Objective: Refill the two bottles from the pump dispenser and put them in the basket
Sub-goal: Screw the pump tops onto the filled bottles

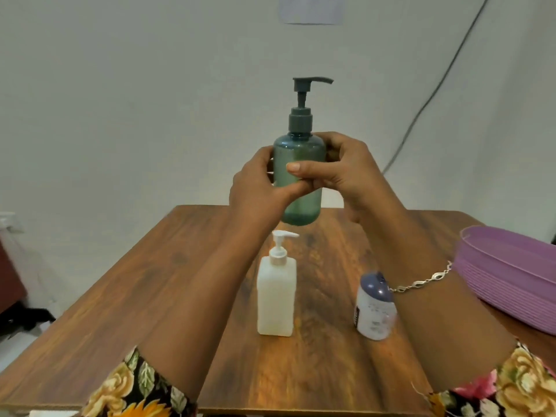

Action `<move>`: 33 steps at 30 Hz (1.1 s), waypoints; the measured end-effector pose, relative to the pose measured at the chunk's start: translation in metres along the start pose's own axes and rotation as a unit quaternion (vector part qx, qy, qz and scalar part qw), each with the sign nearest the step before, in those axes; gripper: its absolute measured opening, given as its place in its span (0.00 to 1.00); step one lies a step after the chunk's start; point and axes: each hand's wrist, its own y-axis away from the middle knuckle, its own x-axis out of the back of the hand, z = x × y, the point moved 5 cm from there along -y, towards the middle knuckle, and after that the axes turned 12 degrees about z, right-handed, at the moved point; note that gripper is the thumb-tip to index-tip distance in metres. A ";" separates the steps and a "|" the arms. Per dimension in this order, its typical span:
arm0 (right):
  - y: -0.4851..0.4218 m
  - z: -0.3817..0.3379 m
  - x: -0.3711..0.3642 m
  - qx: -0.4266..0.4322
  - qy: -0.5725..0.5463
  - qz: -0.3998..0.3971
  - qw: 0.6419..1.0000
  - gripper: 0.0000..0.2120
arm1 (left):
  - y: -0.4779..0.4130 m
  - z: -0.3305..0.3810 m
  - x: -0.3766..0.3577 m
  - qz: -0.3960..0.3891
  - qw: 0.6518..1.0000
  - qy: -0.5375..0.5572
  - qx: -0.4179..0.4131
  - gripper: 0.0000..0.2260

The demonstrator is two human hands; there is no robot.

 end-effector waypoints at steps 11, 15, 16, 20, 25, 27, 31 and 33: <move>0.010 0.021 0.148 -0.033 0.045 0.118 0.991 0.26 | 0.050 0.051 -0.131 -0.098 0.991 0.092 0.023 0.27; 0.023 0.045 0.192 -0.057 0.040 0.158 0.985 0.25 | 0.076 0.055 -0.176 -0.153 0.984 0.089 0.037 0.26; 0.027 0.053 0.203 -0.064 0.037 0.167 0.983 0.25 | 0.084 0.057 -0.186 -0.167 0.981 0.086 0.038 0.25; 0.041 0.091 0.235 -0.103 0.044 0.191 0.975 0.28 | 0.115 0.047 -0.220 -0.208 0.975 0.061 0.057 0.25; 0.060 0.142 0.247 -0.141 0.051 0.189 0.970 0.29 | 0.152 0.018 -0.247 -0.230 0.964 0.029 0.129 0.27; 0.067 0.160 0.246 -0.149 0.050 0.186 0.970 0.30 | 0.166 0.006 -0.252 -0.231 0.961 0.024 0.152 0.26; 0.078 0.191 0.241 -0.155 0.078 0.182 0.968 0.29 | 0.192 -0.016 -0.257 -0.195 0.961 0.008 0.198 0.21; 0.083 0.205 0.237 -0.163 0.079 0.173 0.968 0.30 | 0.209 -0.028 -0.258 -0.159 0.964 -0.006 0.214 0.21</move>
